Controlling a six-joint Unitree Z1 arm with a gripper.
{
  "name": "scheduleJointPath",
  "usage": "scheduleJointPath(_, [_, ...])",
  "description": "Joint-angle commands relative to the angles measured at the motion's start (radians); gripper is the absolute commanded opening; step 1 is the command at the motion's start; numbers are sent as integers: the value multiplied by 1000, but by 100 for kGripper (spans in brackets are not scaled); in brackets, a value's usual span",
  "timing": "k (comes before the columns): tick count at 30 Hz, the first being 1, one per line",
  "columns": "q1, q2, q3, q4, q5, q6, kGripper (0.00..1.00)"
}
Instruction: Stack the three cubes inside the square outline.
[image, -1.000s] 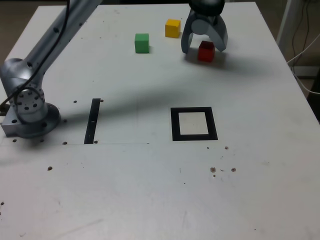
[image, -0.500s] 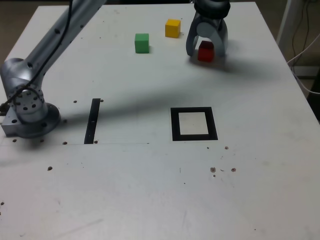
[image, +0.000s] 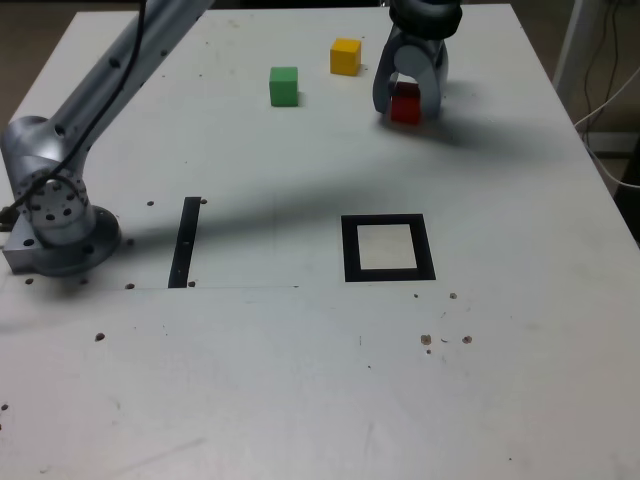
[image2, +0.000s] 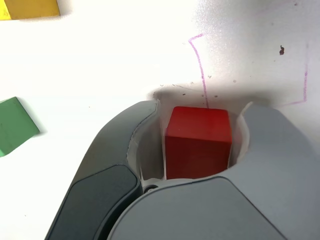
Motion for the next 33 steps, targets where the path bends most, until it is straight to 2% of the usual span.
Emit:
scheduleJointPath(1, [-3,1,-4,7,2,2,28])
scheduleJointPath(7, [-9,-15,-1,21,-1,-4,28])
scheduleJointPath(13, [-30,-78,39,29,-13,-41,28])
scheduleJointPath(18, [-71,-150,130,28,-35,-119,28])
scheduleJointPath(28, [-194,-284,327,1,-40,-301,28])
scheduleJointPath(33, [-228,-334,409,-29,-68,-340,28])
